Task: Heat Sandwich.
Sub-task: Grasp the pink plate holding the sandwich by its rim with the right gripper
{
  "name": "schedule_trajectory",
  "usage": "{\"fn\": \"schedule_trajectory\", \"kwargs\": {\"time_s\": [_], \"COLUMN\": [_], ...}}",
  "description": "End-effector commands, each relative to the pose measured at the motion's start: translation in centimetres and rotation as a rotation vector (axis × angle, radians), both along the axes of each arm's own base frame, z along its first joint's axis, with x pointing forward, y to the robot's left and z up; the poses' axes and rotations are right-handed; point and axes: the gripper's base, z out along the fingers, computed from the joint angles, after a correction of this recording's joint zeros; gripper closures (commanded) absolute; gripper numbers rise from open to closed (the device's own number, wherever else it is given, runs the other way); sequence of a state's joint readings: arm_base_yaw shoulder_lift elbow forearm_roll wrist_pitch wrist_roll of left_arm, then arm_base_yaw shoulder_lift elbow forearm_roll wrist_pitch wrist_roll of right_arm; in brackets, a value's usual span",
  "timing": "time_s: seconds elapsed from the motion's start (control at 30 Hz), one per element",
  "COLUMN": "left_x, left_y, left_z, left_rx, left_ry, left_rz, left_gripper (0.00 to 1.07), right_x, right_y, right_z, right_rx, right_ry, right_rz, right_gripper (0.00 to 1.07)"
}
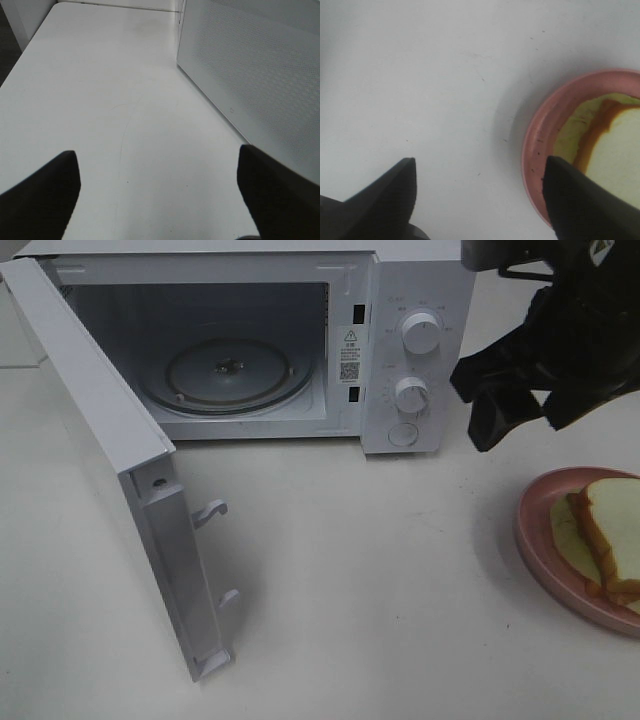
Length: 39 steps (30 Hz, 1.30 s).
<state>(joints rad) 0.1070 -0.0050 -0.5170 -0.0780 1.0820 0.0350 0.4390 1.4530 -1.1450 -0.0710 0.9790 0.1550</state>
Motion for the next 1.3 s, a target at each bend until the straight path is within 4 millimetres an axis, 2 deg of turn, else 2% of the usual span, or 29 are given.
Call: {"fn": "schedule_trajectory", "kwargs": {"time_s": [0.03,0.1,0.27,0.53,0.67,0.7,0.8,0.93,0.97,1.07,1.3], "left_x": [-0.2,-0.2,-0.2,-0.2,-0.2,-0.2,-0.2,-0.2,-0.2,-0.2,-0.2], "left_y": [0.0,0.0,0.0,0.0,0.0,0.0,0.0,0.0,0.0,0.0,0.0], "left_z": [0.0,0.0,0.0,0.0,0.0,0.0,0.0,0.0,0.0,0.0,0.0], "left_rx": [-0.003,-0.003,-0.003,-0.003,-0.003,-0.003,-0.003,-0.003,-0.003,-0.003,-0.003], "left_ry": [-0.027,-0.027,-0.027,-0.027,-0.027,-0.027,-0.027,-0.027,-0.027,-0.027,-0.027], "left_rz": [0.005,0.005,0.005,0.005,0.005,0.005,0.005,0.005,0.005,0.005,0.005], "left_gripper": [0.26,0.26,0.26,0.26,0.26,0.26,0.26,0.26,0.26,0.26,0.26], "right_x": [0.3,0.6,1.0,1.5,1.8,2.1,2.4,3.1,3.1,3.6,4.6], "right_y": [-1.4,-2.9,-4.7,-5.5,-5.4,-5.4,-5.4,-5.3,-5.3,-5.1,-4.9], "right_z": [0.2,0.1,0.1,0.1,-0.5,-1.6,-2.7,-5.1,-5.1,-7.3,-10.0], "right_rx": [-0.01,-0.016,-0.016,0.009,0.0,-0.017,-0.036,-0.042,-0.042,-0.045,-0.056], "right_ry": [0.035,0.064,0.076,0.047,0.067,0.098,0.117,0.132,0.132,0.159,0.182], "right_rz": [-0.083,-0.143,-0.215,-0.298,-0.304,-0.307,-0.306,-0.309,-0.309,-0.331,-0.33], "right_gripper": [0.36,0.36,0.37,0.38,0.38,0.38,0.39,0.39,0.39,0.39,0.39]}}
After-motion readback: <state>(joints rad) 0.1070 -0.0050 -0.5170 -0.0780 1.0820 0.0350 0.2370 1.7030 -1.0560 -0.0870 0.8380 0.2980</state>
